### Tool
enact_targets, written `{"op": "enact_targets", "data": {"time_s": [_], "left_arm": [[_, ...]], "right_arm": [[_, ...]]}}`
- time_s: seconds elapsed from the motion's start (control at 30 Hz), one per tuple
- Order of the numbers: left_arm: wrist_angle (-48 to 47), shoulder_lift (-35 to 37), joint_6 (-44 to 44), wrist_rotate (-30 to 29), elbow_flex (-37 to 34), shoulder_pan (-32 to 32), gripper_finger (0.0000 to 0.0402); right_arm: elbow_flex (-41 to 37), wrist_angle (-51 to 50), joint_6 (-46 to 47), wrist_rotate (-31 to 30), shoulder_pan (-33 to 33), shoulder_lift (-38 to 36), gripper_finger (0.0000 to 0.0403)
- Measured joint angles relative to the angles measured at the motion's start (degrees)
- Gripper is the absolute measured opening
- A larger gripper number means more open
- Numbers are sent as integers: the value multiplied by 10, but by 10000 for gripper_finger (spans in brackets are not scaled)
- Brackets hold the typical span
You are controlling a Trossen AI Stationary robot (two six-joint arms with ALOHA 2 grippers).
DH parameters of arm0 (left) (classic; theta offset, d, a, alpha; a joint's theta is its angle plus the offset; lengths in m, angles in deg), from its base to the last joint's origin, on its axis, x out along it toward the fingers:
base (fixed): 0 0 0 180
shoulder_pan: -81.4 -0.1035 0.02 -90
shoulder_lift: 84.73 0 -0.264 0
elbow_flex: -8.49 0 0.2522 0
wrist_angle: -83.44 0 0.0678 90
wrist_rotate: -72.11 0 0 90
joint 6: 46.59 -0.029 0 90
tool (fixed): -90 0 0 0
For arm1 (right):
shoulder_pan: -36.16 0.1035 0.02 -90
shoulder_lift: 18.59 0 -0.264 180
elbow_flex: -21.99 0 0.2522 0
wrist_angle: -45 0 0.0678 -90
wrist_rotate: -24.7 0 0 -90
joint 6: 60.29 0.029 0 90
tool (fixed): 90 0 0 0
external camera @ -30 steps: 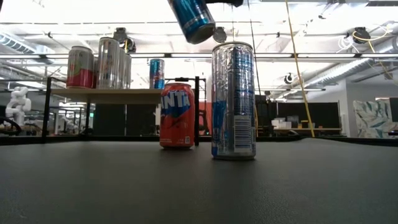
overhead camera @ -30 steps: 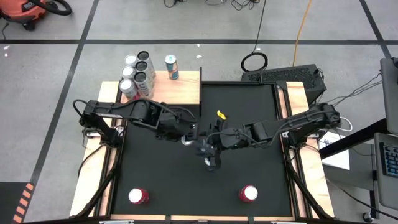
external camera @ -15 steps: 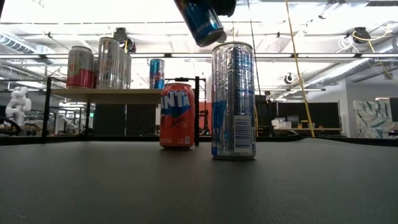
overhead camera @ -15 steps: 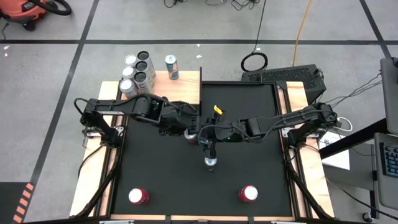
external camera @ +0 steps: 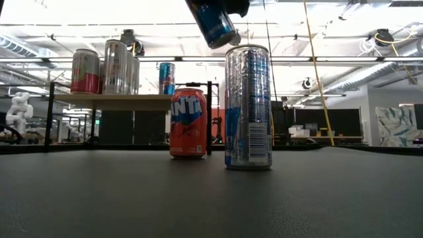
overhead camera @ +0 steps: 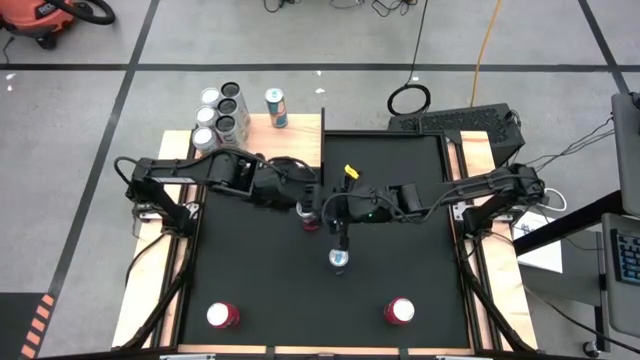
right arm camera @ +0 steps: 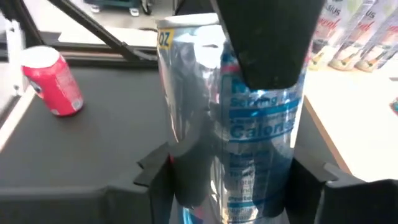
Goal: Place canned beverage on shelf
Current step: Put the top blue soda can on the shelf aligned with the other blue soda can
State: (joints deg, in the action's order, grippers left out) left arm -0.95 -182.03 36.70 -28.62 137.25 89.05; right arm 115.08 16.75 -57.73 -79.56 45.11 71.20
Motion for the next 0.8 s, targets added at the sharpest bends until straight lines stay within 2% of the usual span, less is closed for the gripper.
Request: {"op": "enact_targets", "data": {"time_s": [0.23, 0.43, 0.53, 0.7, 0.8], "left_arm": [[-6, 48, -49, -85, 1, 0, 343], [-11, 97, -119, -151, 1, 0, 359], [-21, 112, -164, -166, 1, 4, 360], [-18, 143, -277, -146, 1, 4, 360], [-19, 157, -323, -137, 1, 4, 360]], "right_arm": [[-1, -15, 5, 51, -5, -35, 206], [-1, -16, 39, 107, -37, -71, 207], [-1, -12, 59, 166, -68, -93, 207], [-1, -10, 100, 323, -139, -116, 207], [-1, -5, 104, 369, -172, -124, 208]]}}
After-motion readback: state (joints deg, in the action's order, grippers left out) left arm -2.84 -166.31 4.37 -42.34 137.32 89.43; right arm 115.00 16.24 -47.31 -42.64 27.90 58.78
